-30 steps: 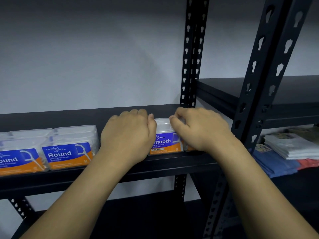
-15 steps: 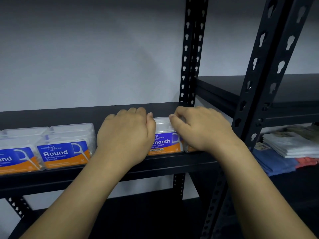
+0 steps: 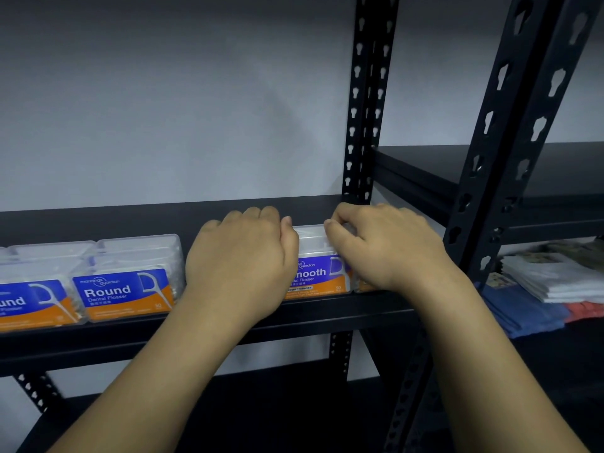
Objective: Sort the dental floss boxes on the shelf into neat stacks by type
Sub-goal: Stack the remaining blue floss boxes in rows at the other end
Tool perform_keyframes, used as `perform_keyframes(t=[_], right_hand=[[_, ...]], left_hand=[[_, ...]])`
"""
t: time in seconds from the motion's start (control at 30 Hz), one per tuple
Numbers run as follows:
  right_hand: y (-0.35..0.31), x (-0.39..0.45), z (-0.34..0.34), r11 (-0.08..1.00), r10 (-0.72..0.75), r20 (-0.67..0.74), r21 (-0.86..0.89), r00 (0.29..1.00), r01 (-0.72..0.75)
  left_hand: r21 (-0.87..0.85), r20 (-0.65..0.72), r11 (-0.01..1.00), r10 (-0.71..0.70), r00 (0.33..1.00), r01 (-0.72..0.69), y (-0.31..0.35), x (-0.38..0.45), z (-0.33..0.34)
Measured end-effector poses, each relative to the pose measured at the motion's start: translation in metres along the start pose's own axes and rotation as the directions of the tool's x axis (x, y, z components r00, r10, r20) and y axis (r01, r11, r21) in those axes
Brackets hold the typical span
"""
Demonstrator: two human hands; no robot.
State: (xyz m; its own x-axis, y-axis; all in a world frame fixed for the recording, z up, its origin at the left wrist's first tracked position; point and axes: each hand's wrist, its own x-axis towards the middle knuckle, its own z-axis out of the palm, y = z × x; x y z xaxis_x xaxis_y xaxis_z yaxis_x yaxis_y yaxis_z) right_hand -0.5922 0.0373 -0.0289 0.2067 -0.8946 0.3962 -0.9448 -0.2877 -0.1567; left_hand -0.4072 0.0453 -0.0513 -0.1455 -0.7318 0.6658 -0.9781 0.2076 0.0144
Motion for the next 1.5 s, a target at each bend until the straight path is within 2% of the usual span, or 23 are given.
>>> perform_keyframes(t=[0.17, 0.83, 1.0, 1.17, 1.27, 1.5], right_hand=[[-0.001, -0.001, -0.001, 1.0, 0.0, -0.002, 0.002, 1.0, 0.0], [-0.002, 0.0, -0.003, 1.0, 0.026, -0.003, -0.01, 1.0, -0.026], [-0.003, 0.0, -0.006, 0.999, 0.034, 0.045, 0.012, 0.998, -0.034], [-0.001, 0.001, -0.013, 0.992, 0.045, 0.061, 0.113, 0.997, -0.052], [-0.001, -0.001, -0.016, 0.99, 0.046, 0.036, 0.13, 0.998, -0.051], [-0.005, -0.004, -0.013, 0.993, 0.062, 0.074, 0.097, 0.995, -0.069]], left_hand=[[-0.013, 0.036, 1.0, 0.0, 0.999, 0.001, 0.0, 0.0, -0.001], [0.009, 0.02, 1.0, 0.013, 1.0, -0.014, 0.003, -0.002, -0.003], [0.001, 0.124, 1.0, -0.019, 0.992, 0.019, 0.002, 0.0, -0.006], [-0.132, 0.172, 0.991, -0.01, 0.985, 0.033, 0.001, 0.003, -0.021], [-0.114, 0.159, 0.993, -0.021, 0.987, 0.04, -0.011, 0.008, -0.033], [-0.093, 0.261, 0.994, -0.034, 0.965, 0.061, -0.02, 0.008, -0.025]])
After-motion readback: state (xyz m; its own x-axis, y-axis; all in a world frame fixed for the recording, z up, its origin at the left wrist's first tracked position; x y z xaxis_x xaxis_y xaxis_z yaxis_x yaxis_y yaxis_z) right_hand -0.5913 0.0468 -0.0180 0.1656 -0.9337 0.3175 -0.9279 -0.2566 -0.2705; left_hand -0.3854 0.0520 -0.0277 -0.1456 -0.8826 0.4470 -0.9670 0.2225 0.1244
